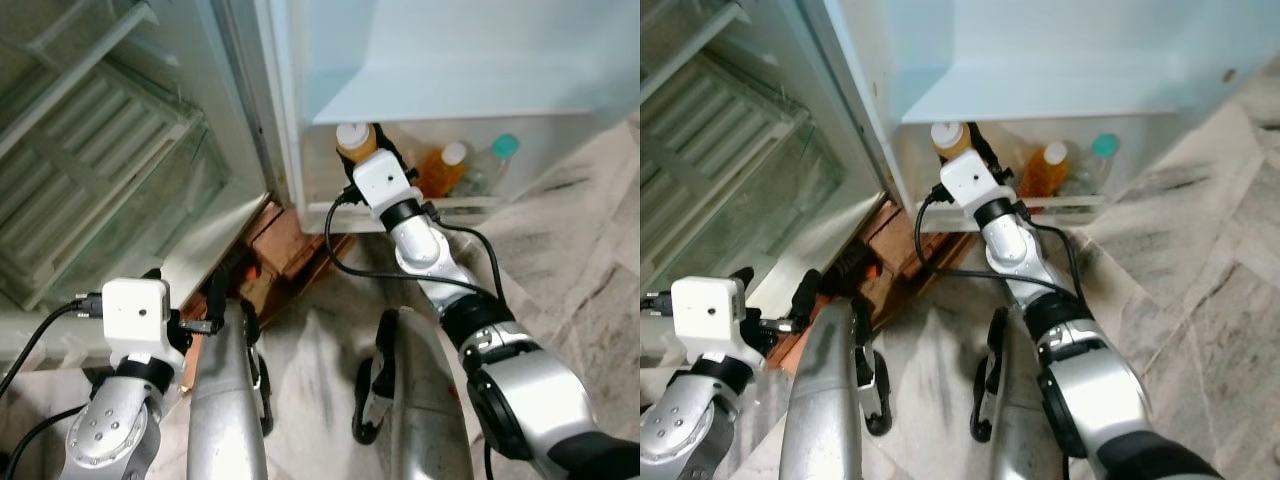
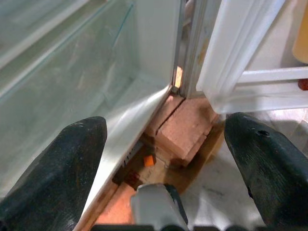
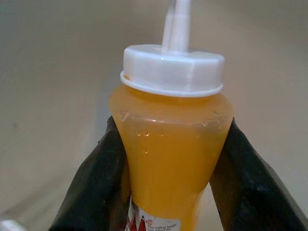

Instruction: Restocking fridge

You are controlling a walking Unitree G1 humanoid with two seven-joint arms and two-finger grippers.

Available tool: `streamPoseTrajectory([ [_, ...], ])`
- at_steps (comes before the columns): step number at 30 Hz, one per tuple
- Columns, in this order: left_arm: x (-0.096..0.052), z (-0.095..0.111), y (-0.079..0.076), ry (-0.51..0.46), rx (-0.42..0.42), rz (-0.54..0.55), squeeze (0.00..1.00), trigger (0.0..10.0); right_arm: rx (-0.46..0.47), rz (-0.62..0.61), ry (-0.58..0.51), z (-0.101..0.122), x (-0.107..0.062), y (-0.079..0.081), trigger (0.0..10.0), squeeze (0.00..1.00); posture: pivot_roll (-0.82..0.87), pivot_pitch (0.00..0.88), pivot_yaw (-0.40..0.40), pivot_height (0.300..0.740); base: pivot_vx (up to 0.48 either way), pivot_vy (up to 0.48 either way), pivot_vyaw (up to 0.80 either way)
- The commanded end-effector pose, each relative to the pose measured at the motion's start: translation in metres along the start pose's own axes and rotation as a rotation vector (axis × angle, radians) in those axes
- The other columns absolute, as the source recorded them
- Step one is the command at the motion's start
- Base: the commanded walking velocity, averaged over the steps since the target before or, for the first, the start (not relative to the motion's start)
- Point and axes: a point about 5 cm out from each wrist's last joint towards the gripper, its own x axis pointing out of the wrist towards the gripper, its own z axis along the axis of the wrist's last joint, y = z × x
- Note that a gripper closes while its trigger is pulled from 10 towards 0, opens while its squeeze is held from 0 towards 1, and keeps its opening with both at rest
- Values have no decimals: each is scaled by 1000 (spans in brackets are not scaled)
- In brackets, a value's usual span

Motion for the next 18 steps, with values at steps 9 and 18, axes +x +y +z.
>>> streamPoseTrajectory([
  [9,-17,-1,2,76,-2,20,0,10000,111,-69,343,-49,-25,4,10000,0,274,502,18,581,0,0,0],
  [18,-18,0,3,98,7,12,0,10000,205,-221,545,-77,-48,-12,10000,0,279,503,32,581,0,0,0],
])
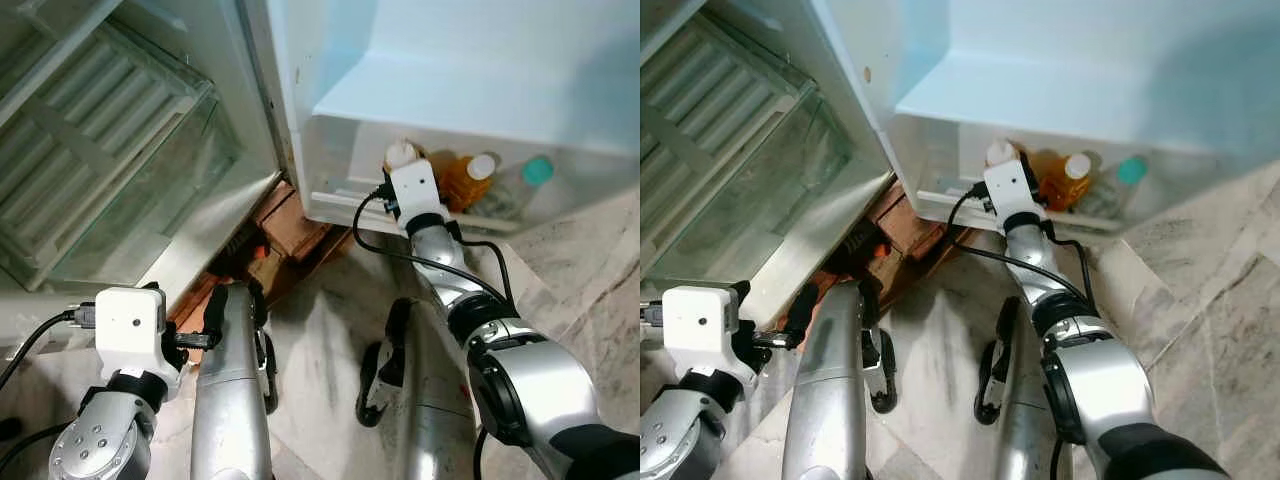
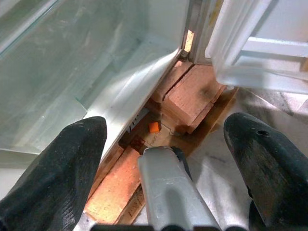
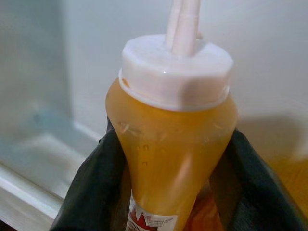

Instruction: Restocking fridge

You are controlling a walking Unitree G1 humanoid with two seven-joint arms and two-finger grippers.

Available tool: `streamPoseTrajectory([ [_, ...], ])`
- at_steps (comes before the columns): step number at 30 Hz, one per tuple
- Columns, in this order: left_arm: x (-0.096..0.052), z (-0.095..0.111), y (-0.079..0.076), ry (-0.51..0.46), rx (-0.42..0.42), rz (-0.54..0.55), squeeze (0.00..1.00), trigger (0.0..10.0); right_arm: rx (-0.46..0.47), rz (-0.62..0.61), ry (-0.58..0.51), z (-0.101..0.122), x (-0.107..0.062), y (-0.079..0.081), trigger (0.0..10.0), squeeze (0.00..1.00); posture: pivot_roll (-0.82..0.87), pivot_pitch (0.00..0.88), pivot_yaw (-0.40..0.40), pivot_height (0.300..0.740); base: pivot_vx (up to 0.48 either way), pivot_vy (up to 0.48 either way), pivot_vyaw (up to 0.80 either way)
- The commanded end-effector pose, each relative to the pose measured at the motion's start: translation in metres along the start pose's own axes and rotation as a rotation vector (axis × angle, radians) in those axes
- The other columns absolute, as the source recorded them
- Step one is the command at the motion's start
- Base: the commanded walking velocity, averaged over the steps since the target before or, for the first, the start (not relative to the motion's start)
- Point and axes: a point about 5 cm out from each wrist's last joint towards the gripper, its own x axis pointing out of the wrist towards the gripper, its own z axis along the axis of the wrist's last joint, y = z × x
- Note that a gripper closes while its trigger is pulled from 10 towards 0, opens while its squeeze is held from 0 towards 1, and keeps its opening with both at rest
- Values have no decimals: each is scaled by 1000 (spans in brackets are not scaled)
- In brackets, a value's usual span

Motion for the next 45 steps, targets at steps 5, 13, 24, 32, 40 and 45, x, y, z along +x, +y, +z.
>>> streamPoseTrajectory([
  [5,-2,-2,4,29,10,12,0,10000,86,-125,129,-29,-11,-19,10000,0,280,496,37,581,0,0,0],
  [13,5,0,6,21,22,1,0,10000,159,-141,42,-12,-4,-18,10000,1000,275,472,53,581,0,0,0],
  [24,18,3,5,-2,27,-17,0,10000,154,-118,-210,38,9,-20,10000,1000,250,440,67,581,0,0,0],
  [32,25,2,6,-2,35,-34,0,10000,165,-108,-254,40,4,-20,10000,1000,225,405,85,581,0,0,0],
  [40,51,4,-2,-55,7,-58,0,10000,176,-17,-269,37,-6,-11,10000,1000,107,305,22,581,0,0,0],
  [45,67,0,-5,-76,-13,-55,0,10000,198,-16,-285,29,-29,-13,10000,1000,70,226,12,581,0,0,0],
])
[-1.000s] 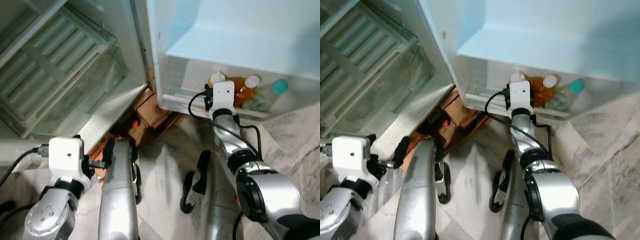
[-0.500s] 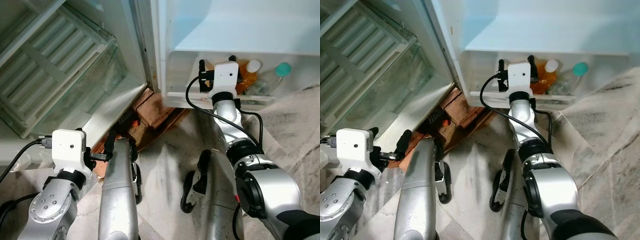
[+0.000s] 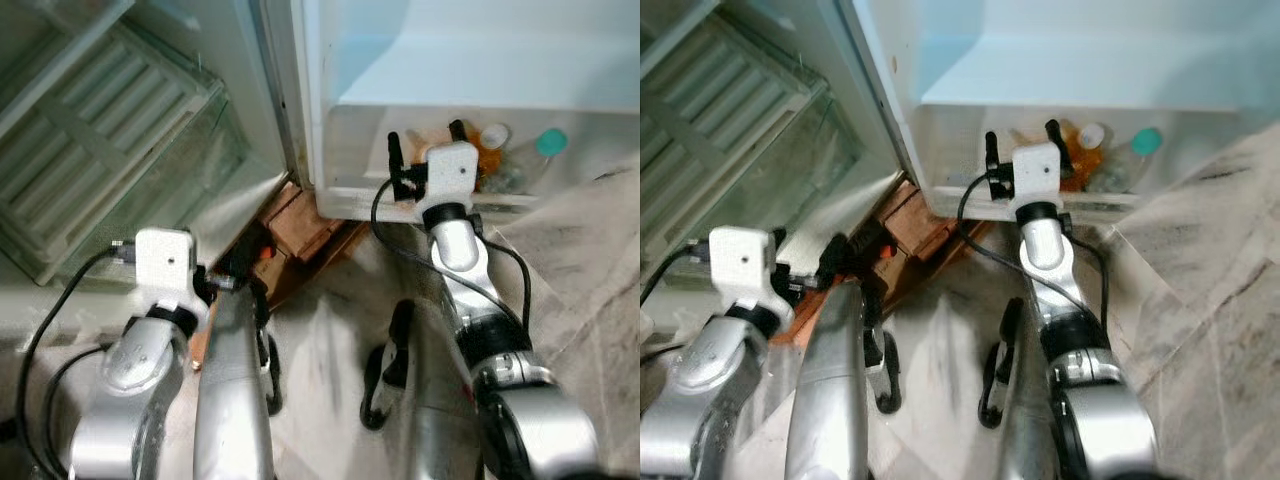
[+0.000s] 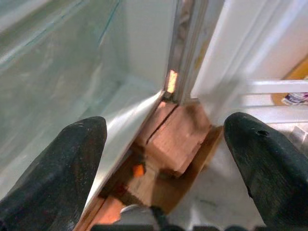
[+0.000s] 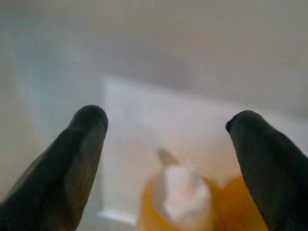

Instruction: Restocking fridge

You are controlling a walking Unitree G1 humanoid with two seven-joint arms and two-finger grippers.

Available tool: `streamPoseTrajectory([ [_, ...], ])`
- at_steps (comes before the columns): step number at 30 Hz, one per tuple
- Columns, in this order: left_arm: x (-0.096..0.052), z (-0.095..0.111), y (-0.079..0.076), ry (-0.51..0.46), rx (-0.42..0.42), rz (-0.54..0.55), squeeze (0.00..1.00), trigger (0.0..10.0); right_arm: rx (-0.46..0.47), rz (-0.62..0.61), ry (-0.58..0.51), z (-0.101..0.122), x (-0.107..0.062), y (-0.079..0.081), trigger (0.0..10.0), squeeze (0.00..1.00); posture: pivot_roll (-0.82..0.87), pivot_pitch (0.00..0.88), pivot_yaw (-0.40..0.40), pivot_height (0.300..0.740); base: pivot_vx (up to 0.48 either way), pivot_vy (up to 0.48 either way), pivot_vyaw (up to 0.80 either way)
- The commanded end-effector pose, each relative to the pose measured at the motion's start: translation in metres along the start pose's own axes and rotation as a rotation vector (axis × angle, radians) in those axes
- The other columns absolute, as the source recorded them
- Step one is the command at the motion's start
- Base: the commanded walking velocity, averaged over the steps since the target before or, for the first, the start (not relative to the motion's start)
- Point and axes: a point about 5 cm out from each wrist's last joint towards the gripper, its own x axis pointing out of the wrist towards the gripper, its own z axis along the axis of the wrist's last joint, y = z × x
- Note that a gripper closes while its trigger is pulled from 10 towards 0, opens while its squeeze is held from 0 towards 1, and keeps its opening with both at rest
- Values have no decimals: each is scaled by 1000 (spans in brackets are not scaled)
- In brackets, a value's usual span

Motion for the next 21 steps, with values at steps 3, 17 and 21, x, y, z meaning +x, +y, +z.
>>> streamPoseTrajectory([
  [3,3,-11,0,11,1,0,0,10000,54,-29,72,-15,-31,1,10000,0,57,165,27,581,0,0,0],
  [17,41,-13,8,-58,34,-8,0,10000,123,-115,166,-20,-65,-4,10000,0,-34,0,42,581,0,0,0],
  [21,45,-15,11,-75,20,20,0,10000,104,-130,188,-22,-64,-17,10000,0,-37,0,33,581,0,0,0],
])
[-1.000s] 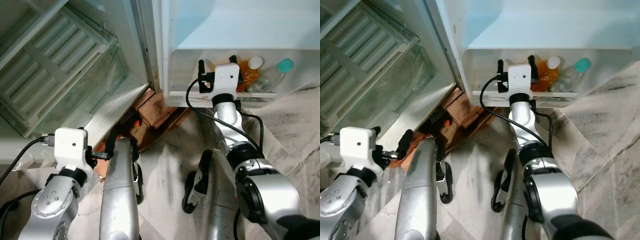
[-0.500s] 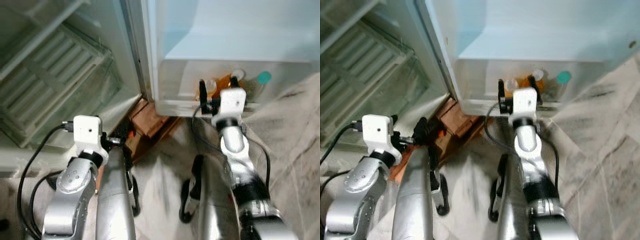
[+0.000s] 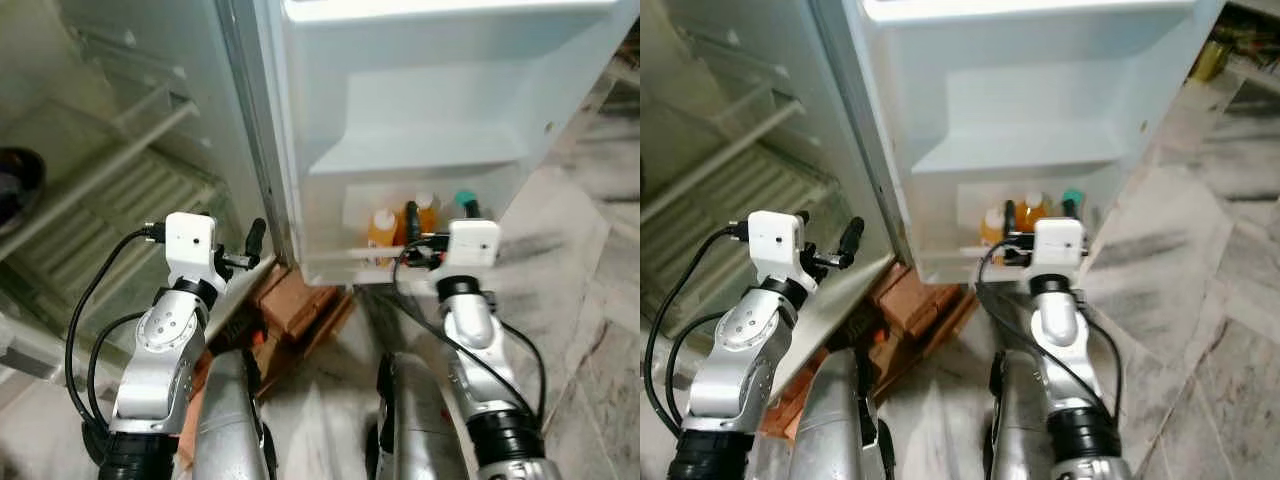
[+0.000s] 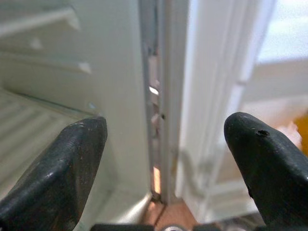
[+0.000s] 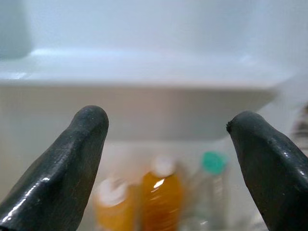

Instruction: Restocking fridge

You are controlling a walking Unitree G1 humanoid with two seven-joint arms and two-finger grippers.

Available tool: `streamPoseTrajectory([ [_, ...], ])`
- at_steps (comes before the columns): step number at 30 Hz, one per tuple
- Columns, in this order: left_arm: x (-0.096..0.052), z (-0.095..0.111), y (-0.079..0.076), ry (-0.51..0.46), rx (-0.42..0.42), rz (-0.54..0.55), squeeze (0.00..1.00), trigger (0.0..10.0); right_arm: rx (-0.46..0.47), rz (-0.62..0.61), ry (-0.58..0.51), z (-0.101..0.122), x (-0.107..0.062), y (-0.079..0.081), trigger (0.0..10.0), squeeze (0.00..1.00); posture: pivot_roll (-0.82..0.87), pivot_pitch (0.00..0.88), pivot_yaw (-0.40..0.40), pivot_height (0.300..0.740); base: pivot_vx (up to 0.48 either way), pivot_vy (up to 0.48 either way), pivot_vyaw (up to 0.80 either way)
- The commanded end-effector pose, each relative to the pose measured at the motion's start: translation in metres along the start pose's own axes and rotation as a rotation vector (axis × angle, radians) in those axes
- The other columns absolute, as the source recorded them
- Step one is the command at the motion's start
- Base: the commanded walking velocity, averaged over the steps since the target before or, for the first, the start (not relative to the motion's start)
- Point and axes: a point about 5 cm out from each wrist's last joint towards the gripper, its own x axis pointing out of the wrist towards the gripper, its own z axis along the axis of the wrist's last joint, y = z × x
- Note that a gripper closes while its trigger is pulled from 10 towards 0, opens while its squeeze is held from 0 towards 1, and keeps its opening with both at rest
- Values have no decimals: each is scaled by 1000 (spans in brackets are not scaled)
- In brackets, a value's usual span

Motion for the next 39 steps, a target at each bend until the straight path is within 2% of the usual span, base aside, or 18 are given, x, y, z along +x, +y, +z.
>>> streamPoseTrajectory([
  [1,0,-3,5,0,-1,35,0,10000,11,9,14,0,1,-3,10000,0,-37,0,32,581,0,0,0],
  [6,-1,0,3,-38,12,46,0,10000,38,2,13,0,-1,-8,10000,0,-49,0,19,596,0,0,0],
  [13,7,-3,3,-56,18,63,0,10000,39,18,-3,6,10,-6,10000,0,-38,0,3,631,0,0,0],
  [16,6,-6,2,-42,-30,89,0,10000,73,60,-6,8,12,2,10000,0,-42,0,-9,646,0,0,0],
  [17,4,-10,-4,-27,-68,89,0,10000,96,75,8,6,10,5,10000,0,-36,0,-14,656,0,0,0],
  [18,1,-14,-13,-21,-61,60,0,10000,98,76,34,0,7,8,10000,0,-28,0,-17,666,0,0,0],
  [20,0,-16,-16,-21,-54,48,0,10000,97,76,42,-2,6,10,10000,0,-28,0,-18,676,0,0,0],
  [23,-3,-17,-14,-21,-52,56,0,10000,100,63,45,-2,5,10,10000,0,-31,7,-14,691,0,0,0],
  [28,-7,-19,0,-8,-25,86,0,10000,95,62,37,2,4,6,10000,0,-37,11,-13,721,0,0,0],
  [32,-6,-19,3,-5,-24,91,0,10000,103,37,84,-5,-4,-1,10000,0,-39,11,-13,740,0,0,0],
  [33,-7,-19,1,6,-24,82,0,10000,107,29,124,-10,-13,-5,10000,0,-42,17,-14,740,0,0,0],
  [35,-8,-20,1,16,-24,81,0,10000,111,22,147,-13,-17,-7,10000,0,-43,19,-16,740,0,0,0],
  [36,-12,-23,-1,31,-26,72,0,10000,99,-2,199,-20,-28,-13,10000,0,-45,31,-21,740,0,0,0],
  [37,-12,-23,-1,31,-26,72,0,10000,99,-2,199,-20,-28,-13,10000,0,-45,31,-21,740,0,0,0],
  [39,-20,-29,0,53,-16,79,0,10000,91,-24,234,-25,-41,-20,10000,0,-48,44,-20,740,0,0,0],
])
